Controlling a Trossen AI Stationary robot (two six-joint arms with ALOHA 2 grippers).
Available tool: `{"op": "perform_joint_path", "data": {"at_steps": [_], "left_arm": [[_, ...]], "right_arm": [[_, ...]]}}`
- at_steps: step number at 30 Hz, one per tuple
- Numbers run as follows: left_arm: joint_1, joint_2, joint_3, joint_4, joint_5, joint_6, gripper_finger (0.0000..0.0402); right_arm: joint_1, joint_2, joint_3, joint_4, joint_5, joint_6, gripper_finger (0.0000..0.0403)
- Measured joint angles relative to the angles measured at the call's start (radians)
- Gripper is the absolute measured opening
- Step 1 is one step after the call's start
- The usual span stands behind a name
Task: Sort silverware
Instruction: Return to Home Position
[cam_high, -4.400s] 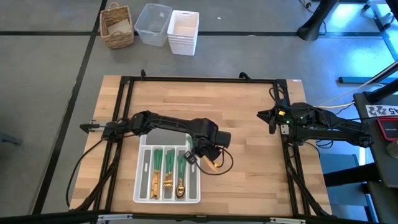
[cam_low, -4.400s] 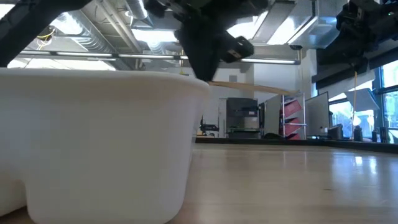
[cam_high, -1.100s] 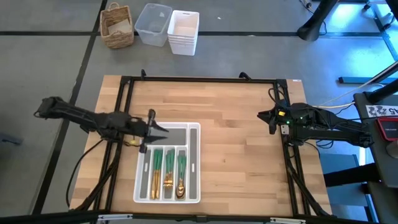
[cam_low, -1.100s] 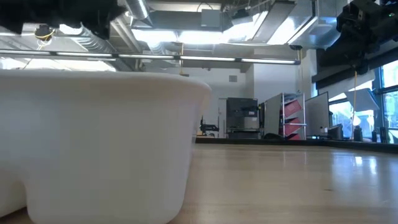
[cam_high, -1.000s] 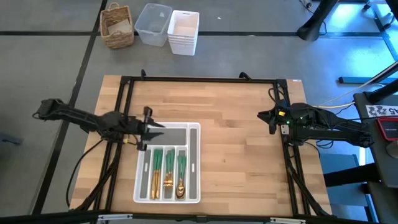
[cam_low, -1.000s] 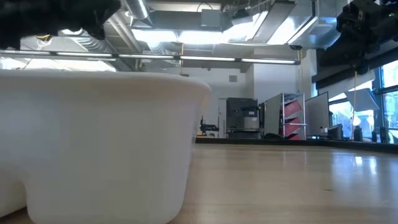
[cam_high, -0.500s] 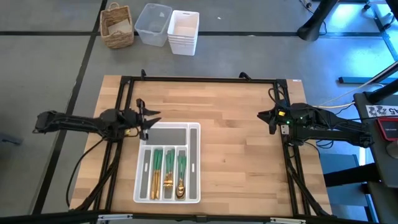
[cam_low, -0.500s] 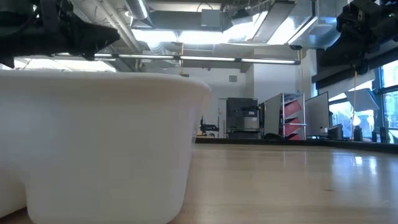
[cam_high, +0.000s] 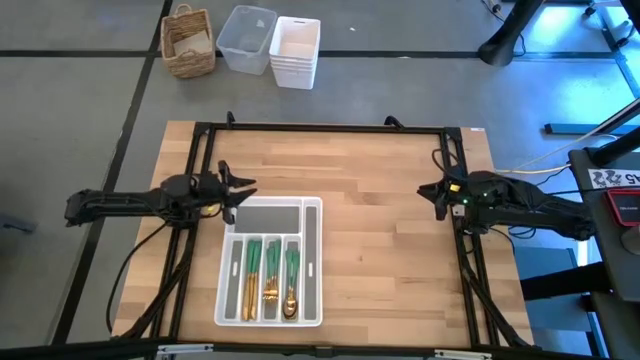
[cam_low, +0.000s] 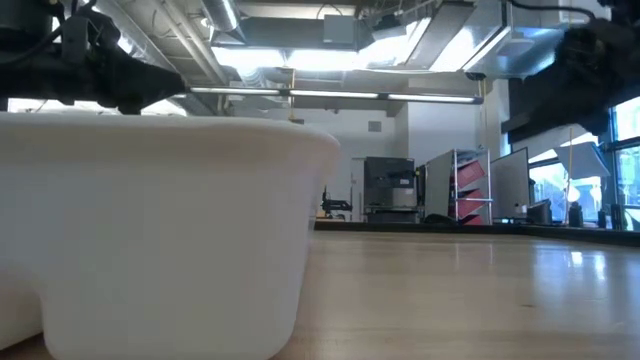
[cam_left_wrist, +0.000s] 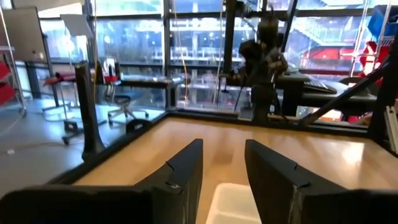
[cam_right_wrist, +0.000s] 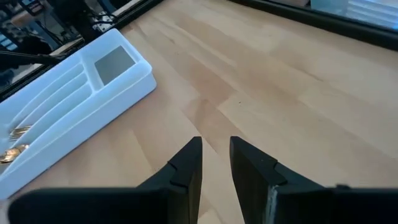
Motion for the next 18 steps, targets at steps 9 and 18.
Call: {"op": "perform_joint_path", "data": {"at_steps": [9,18], "left_arm": [[0.000,-0.017,0.000,-0.043,0.000,0.036,0.0114],[0.001,-0.037,0.000,-0.075,0.000,0.016,0.0114]], "right_arm": [[0.000,-0.229,-0.217,-0.019,0.000,0.000,0.0083],[0.000,-0.228,-0.290,-0.053,-0.110,0.004,0.0083]]}}
